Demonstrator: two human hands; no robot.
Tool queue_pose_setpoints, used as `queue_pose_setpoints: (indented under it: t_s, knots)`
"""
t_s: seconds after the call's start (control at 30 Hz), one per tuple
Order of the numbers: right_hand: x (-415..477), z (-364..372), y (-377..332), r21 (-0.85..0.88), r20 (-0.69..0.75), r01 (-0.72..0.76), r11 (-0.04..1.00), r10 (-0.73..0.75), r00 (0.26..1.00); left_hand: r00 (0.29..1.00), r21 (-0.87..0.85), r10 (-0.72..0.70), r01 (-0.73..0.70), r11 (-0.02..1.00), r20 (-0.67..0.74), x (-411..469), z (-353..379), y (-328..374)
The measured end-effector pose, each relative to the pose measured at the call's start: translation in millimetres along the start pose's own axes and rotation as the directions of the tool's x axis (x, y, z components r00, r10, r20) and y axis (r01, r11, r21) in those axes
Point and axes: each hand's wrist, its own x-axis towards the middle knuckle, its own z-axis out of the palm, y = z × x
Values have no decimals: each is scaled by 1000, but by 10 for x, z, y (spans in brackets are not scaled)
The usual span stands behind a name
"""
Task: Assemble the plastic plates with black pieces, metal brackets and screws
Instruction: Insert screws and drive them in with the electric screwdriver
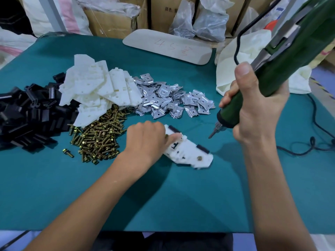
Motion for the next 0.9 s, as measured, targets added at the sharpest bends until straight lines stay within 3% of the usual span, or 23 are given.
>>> queue_pose_setpoints:
  t_s: [0.1,0.2,0.33,0.57,0.9]
  knots:
    - [-5,7,19,-9,6,-7,1000,7,1000,987,-340,155,-134,931,35,-61,119,-43]
    - [-11,21,59,-9,11,-12,1000,12,1000,931,-445,355,-282,850,88,-189,236,46]
    - [-2,11,106,-23,21,-3,1000,4,1000,946,-441,322,-304,844,-35,-200,360,84]
    - [-23,31,188,-21,8,-32,999,32,999,955,-425,295,-276,862,-21,-203,438,-37]
    - [-38,43,326,-42,-2,-54,998,54,999,957,-407,261,-290,866,-126,-213,505,55]
